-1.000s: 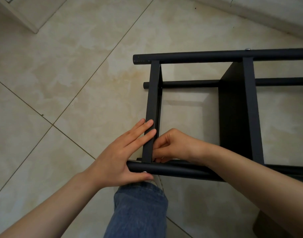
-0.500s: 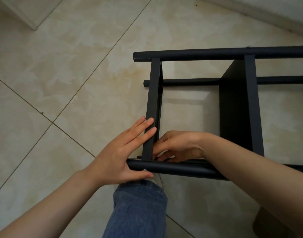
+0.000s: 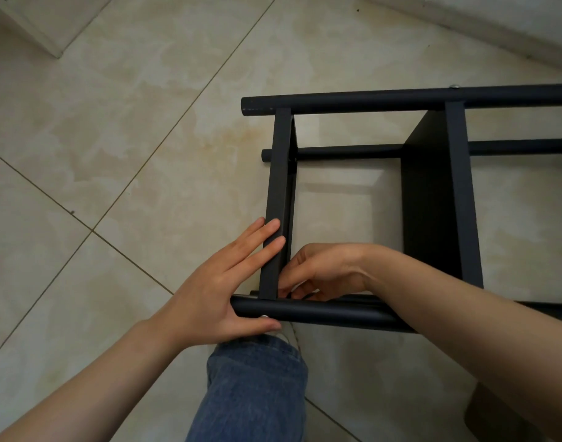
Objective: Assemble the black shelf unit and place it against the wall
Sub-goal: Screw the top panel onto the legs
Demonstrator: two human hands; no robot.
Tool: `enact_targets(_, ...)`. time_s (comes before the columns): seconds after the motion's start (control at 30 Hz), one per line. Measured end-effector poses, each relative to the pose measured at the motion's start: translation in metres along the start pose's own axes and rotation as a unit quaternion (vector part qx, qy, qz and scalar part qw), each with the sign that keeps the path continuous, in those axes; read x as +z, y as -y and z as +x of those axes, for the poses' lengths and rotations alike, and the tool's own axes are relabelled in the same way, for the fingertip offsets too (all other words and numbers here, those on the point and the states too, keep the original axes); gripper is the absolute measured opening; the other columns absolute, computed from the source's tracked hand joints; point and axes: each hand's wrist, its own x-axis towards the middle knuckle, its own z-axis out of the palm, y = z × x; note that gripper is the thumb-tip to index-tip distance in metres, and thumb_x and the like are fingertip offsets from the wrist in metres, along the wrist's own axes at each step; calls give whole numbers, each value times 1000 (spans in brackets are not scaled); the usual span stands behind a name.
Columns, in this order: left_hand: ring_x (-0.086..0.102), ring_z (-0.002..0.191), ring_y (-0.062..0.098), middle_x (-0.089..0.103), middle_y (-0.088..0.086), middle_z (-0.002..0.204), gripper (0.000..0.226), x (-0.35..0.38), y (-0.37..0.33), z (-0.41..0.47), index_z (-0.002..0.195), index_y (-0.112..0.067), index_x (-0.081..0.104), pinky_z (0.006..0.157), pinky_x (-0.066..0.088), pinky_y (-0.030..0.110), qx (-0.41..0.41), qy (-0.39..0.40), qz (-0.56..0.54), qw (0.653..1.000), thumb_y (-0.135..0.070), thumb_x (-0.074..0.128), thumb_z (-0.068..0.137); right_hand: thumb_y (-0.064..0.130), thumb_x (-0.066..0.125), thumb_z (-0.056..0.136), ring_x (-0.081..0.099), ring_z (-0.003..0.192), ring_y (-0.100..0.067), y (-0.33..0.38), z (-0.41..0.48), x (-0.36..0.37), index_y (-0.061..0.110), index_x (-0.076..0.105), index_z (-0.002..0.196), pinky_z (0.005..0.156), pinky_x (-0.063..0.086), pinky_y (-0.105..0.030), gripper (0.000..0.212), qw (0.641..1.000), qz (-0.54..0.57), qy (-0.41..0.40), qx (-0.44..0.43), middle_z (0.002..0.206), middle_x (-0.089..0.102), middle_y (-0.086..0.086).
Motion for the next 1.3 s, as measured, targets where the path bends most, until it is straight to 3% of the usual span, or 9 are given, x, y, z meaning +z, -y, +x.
enact_targets(0.07,16,155,23,20,3,168,96,0,0,0,155,-10,32,124,19,29,0,0,0,1000,-54,75,81,19,66,92,59,76,-13,1,3,3,12,73,83,78,47,-27,13,1000,-15,-8,7,81,69,-1)
enact_targets(0.2,16,155,23,19,2,168,95,0,0,-1,155,-11,32,124,19,29,1,-1,-4,1000,-54,75,82,20,66,93,60,87,-16,0,2,0,8,71,108,87,45,-30,20,1000,1,3,-1,99,68,-5)
enact_targets(0.4,17,155,22,18,1,168,96,1,1,-2,155,-12,31,124,21,30,-3,-2,-8,1000,-56,73,82,18,66,93,58,78,-13,0,1,-2,15,75,83,76,45,-26,13,1000,-2,-2,13,84,71,1)
enact_targets(0.53,18,155,22,18,1,168,95,1,0,-2,156,-11,31,124,21,30,-1,-2,-6,1000,-57,72,83,12,63,93,61,87,-19,0,4,3,6,71,103,89,47,-31,14,1000,15,5,2,97,69,-8)
enact_targets(0.73,18,155,23,18,1,168,96,1,1,-2,156,-11,31,124,22,32,-2,1,-9,1000,-56,73,82,15,66,92,60,79,-15,0,2,-2,12,73,84,79,46,-27,11,1000,13,6,17,85,70,-2)
enact_targets(0.9,19,155,22,18,0,168,96,1,1,-1,156,-11,32,124,22,32,-1,0,-3,1000,-57,73,82,14,65,92,61,89,-19,1,4,2,9,72,97,86,47,-30,9,1000,20,9,5,94,69,-7)
enact_targets(1.1,19,154,23,20,2,168,94,1,1,0,154,-10,33,124,23,32,2,-4,-3,1000,-57,73,82,14,66,93,58,79,-13,-1,2,-4,12,73,88,77,45,-26,9,1000,15,11,5,85,70,-2)
enact_targets(1.3,20,154,23,21,4,167,94,1,0,-1,154,-10,34,124,22,30,3,-5,-1,1000,-57,72,83,8,62,94,61,86,-18,-1,4,1,2,69,108,90,48,-31,17,999,42,21,-12,103,66,-13)
